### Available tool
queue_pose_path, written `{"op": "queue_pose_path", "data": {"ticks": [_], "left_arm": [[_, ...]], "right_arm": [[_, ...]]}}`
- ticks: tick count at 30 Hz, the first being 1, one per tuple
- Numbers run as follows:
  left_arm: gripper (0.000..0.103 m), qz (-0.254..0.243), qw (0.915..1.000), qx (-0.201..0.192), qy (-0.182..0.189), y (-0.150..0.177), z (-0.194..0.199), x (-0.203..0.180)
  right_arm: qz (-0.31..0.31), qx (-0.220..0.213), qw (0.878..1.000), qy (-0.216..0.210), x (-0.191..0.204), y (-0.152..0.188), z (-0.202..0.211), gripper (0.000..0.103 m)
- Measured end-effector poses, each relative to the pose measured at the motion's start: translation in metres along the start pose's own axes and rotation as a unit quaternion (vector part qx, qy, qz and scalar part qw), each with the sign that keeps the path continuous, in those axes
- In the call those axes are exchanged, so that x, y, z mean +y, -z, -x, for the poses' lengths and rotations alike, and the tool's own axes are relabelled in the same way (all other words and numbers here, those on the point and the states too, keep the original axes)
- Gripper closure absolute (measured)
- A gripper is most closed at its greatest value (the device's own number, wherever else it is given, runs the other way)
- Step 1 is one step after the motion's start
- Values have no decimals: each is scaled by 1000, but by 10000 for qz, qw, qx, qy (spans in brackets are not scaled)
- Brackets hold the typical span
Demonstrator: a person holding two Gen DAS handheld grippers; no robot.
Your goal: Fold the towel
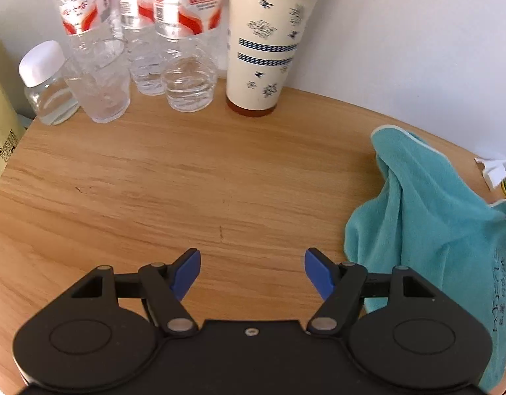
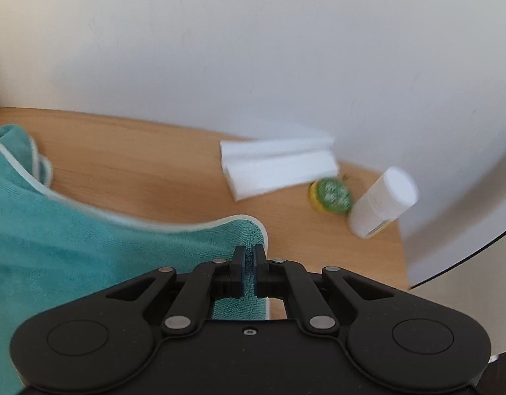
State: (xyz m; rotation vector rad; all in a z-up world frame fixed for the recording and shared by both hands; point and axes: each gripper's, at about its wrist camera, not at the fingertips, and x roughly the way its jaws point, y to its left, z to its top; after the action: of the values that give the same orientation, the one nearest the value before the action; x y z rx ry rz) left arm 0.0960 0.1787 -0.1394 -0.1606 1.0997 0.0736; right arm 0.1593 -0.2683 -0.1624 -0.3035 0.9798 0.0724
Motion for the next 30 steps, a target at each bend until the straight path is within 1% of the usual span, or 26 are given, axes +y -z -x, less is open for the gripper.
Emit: {"op": "queue_pose_path", "data": {"ticks": [1,2,3,5,8,10,11,13,14,17,19,22,23,24,27,28,29,30], "left_arm": [[31,-70,10000,21,61,0,-2,-3],[31,-100,9999,33,93,0,-4,-3],[31,-171,9997,65,158,0,-7,-5],[31,-281,9991,108,293,-2,-14,-10],[31,-382,9970,176,652,-11,-35,-16],[31,-442,9958,219,777,-15,-48,-21],[31,-499,9953,216,798,-18,-54,-24],[31,-642,9956,196,653,-20,-62,-31],[31,-702,9950,166,694,-21,-64,-34],[31,-800,9909,132,1078,-21,-64,-38],[31,-829,9900,111,1138,-22,-61,-39],[31,-646,9880,39,1400,-25,-51,-32],[31,-493,9861,-6,1585,-26,-47,-28],[31,-426,9851,-34,1666,-27,-44,-26],[31,-592,9852,9,1611,-26,-49,-35],[35,-609,9842,65,1659,-26,-53,-39],[46,-607,9830,134,1728,-25,-58,-44],[55,-612,9810,254,1821,-25,-62,-49]], "right_arm": [[43,-39,10000,36,3,1,6,91],[77,-87,9999,56,6,2,13,79],[111,-135,9998,76,9,2,20,71],[25,-166,9999,-26,13,4,33,68],[-112,-102,9996,-227,21,13,54,68],[-190,-17,9994,-305,24,22,59,68],[-297,63,9988,-382,26,28,62,68],[-428,238,9978,-451,28,37,60,68],[-452,288,9976,-427,29,41,60,68],[-576,406,9969,-364,30,55,63,68],[-741,450,9954,-411,28,61,65,68],[-849,533,9940,-441,25,68,66,68],[-860,560,9938,-430,24,71,66,68],[-872,577,9936,-431,23,73,66,68],[-908,613,9930,-448,19,78,67,68],[-920,625,9928,-453,17,80,67,68],[-970,638,9922,-455,15,82,67,68],[-1014,650,9916,-467,12,83,67,68]]}}
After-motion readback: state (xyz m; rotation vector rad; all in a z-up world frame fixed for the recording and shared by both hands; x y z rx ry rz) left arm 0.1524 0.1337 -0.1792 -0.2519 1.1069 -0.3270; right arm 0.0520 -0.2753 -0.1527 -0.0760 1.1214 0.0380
